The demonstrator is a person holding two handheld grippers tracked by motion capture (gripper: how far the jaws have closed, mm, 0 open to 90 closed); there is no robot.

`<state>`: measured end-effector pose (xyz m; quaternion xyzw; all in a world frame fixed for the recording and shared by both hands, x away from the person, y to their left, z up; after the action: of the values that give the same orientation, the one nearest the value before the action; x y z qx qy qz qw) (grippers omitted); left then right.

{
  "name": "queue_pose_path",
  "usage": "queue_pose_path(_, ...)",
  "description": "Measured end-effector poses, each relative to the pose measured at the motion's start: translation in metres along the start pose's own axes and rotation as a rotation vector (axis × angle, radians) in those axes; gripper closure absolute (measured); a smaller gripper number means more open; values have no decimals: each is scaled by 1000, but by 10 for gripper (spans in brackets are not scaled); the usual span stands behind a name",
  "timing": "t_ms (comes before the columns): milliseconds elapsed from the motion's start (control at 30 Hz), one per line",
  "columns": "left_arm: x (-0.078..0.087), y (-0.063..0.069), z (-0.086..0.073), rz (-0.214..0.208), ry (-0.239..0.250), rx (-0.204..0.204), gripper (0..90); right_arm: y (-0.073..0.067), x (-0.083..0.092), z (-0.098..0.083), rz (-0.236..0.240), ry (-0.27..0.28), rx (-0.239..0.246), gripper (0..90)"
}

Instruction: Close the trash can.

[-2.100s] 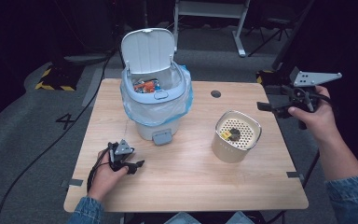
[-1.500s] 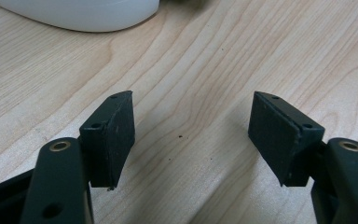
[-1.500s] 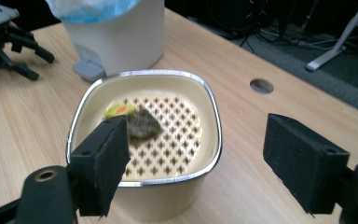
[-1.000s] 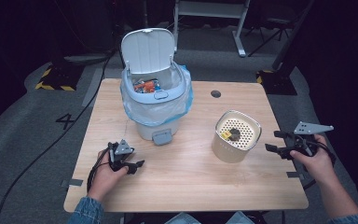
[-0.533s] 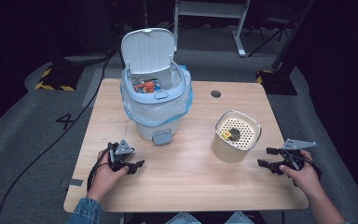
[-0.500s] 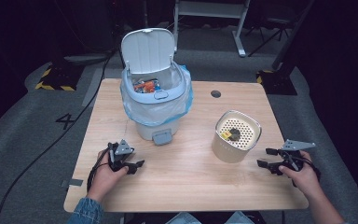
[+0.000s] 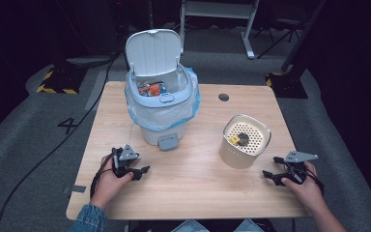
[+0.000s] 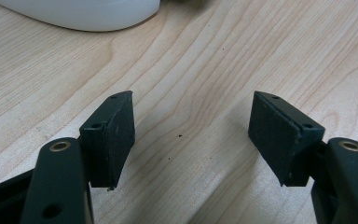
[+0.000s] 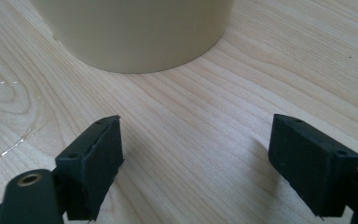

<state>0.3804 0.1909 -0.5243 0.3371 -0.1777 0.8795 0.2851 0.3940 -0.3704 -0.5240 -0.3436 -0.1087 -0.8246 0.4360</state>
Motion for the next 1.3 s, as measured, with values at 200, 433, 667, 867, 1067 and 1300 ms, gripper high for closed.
queue_pose_path(200, 11, -2, 9, -12, 33, 40, 338, 0, 0, 0, 0, 0, -1, 180)
queue_pose_path(433, 50, -16, 32, -2, 89, 41, 330, 0, 0, 0, 0, 0, -1, 180)
queue_pose_path(667, 90, -39, 61, 44, 200, 64, 327, 0, 0, 0, 0, 0, -1, 180)
queue_pose_path(867, 109, -51, 86, 61, 307, 114, 323, 0, 0, 0, 0, 0, -1, 180)
queue_pose_path(1067, 120, -65, 109, 106, 366, 146, 322, 0, 0, 0, 0, 0, -1, 180)
queue_pose_path(1300, 127, -83, 134, 174, 361, 171, 319, 0, 0, 0, 0, 0, -2, 180)
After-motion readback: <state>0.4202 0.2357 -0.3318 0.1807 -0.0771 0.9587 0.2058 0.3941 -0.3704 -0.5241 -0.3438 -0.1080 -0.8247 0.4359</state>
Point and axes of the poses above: each handheld gripper's, and its own axes: x roughly backward along the jaws, z roughly out of its top, y roughly to its right, the point moved 3 cm from there along -x, roughly forward along the jaws, and after that the axes turned 11 degrees about z, right-handed, at the moved point
